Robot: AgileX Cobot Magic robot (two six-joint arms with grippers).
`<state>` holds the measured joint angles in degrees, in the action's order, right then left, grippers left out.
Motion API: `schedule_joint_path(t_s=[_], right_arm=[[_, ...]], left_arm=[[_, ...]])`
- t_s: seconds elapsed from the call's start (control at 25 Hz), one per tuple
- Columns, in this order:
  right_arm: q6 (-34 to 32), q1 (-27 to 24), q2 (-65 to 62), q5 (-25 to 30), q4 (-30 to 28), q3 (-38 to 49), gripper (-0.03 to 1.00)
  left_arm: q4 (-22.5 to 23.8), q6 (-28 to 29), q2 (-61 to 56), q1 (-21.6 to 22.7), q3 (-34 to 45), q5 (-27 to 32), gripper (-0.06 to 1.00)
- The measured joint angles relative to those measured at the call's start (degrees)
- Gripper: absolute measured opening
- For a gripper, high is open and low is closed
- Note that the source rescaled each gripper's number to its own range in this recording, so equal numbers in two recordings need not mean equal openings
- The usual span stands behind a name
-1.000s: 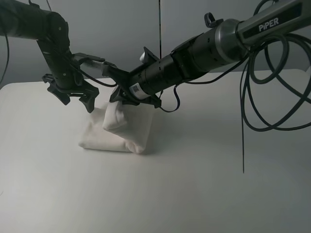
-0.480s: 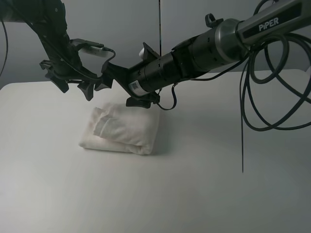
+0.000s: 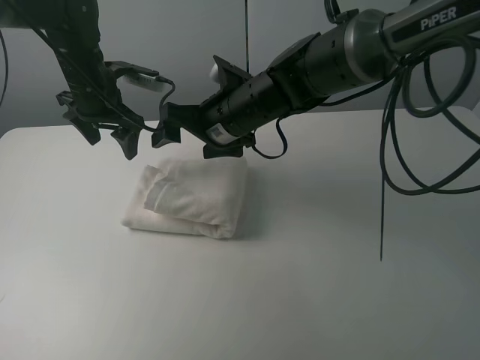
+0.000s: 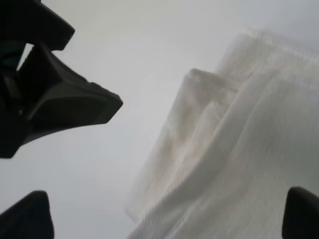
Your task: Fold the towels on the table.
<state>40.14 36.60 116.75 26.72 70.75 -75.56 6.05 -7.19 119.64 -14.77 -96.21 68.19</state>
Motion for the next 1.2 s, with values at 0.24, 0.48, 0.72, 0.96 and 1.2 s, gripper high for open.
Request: schedule_joint_path(t_s=[0.24,0.48,0.72,0.96,1.2], right_arm=[[-13.01,-0.67,-9.93,1.38,-28.17,-0.13,1.0],[-31.62,-1.72,-21.04,8.55,-58.81,-0.13,1.0],[-40.73,-1.81,-30.37,15.94,-72.22,1.46,1.0],[-43.49,-1.81,-41.71,17.03,-74.95,12.37,1.0],[-44.1,-1.81,-57.86,17.44,-75.71,27.55,1.0]], left_arm=[[2.78,0.41,-8.94,-0.1,0.0,0.28,1.0],[4.23,0.52,-20.61,-0.1,0.0,1.28,1.0],[4.36,0.63,-30.23,-0.1,1.68,1.38,1.0],[4.51,2.57,-44.02,-0.1,14.03,1.52,1.0],[4.43,5.61,-62.43,-0.1,29.36,1.77,1.0]])
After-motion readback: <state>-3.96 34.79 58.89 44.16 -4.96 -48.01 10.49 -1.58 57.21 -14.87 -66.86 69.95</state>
